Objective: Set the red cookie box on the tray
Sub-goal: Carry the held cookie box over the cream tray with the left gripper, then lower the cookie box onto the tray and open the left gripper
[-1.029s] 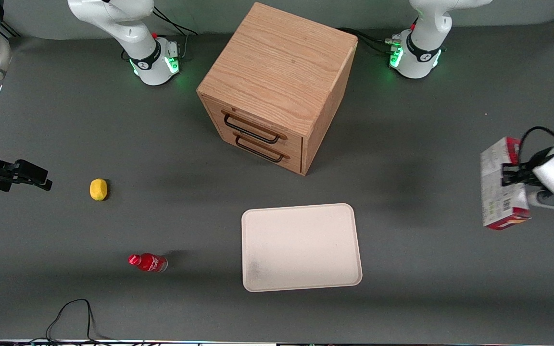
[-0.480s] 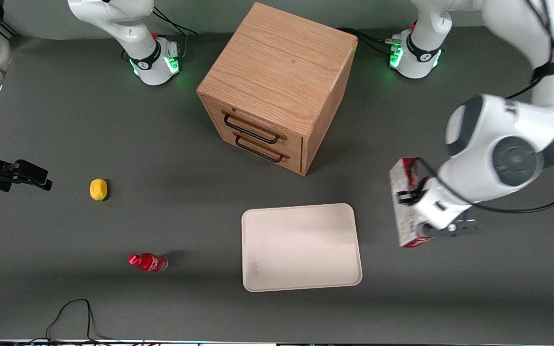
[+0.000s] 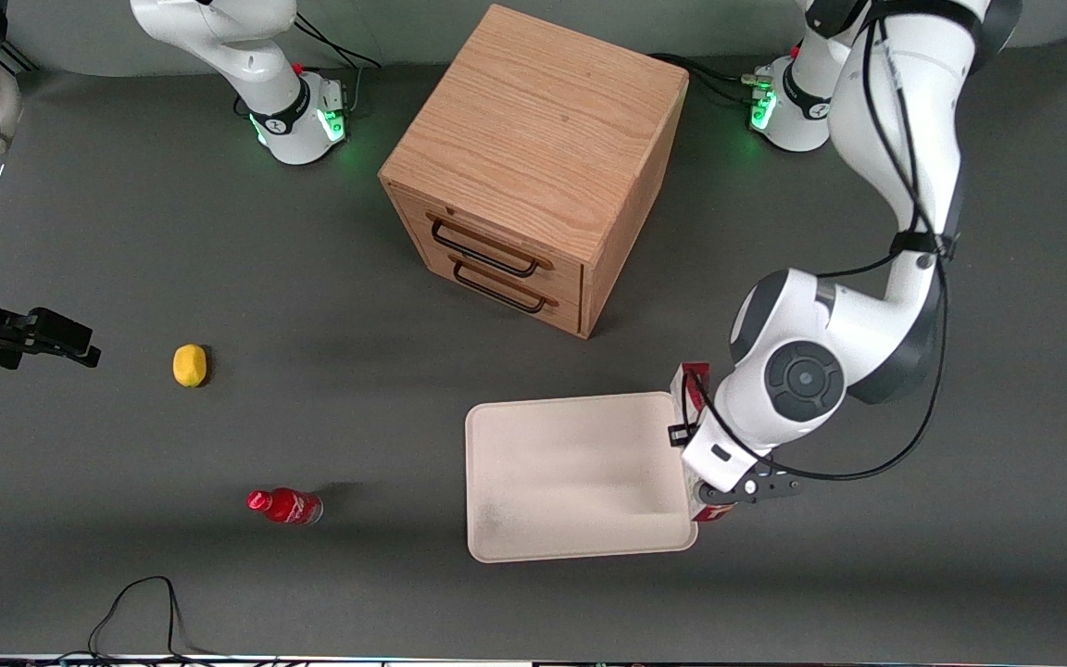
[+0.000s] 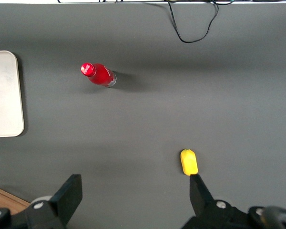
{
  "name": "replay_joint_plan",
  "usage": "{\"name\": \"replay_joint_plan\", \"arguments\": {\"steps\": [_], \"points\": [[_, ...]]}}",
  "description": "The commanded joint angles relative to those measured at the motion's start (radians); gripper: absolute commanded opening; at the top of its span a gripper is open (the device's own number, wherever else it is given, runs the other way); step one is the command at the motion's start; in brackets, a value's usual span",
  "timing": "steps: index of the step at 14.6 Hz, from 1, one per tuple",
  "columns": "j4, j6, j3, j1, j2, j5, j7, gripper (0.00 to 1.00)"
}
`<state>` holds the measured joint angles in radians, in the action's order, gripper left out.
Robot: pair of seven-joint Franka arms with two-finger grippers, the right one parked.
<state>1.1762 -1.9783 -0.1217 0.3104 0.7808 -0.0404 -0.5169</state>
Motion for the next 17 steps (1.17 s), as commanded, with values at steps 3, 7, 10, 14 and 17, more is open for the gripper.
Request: {"name": "replay_joint_plan", "arguments": {"steps": [3,7,10,14,17], "points": [[-0.056,-0.066,0.014,0.041,0.106,-0.024,-0.071,0.0],[-0.043,-0.071,0.014,0.055,0.12,-0.022,-0.126,0.11],[0.016,-0.189,0.014,0.068,0.121,-0.033,-0.141,1.0],[0.016,-0.174,0.014,0.059,0.107,-0.033,-0.143,1.0],[-0.03,-0.055,0.01,0.036,0.066,-0.032,-0.138,1.0]]}}
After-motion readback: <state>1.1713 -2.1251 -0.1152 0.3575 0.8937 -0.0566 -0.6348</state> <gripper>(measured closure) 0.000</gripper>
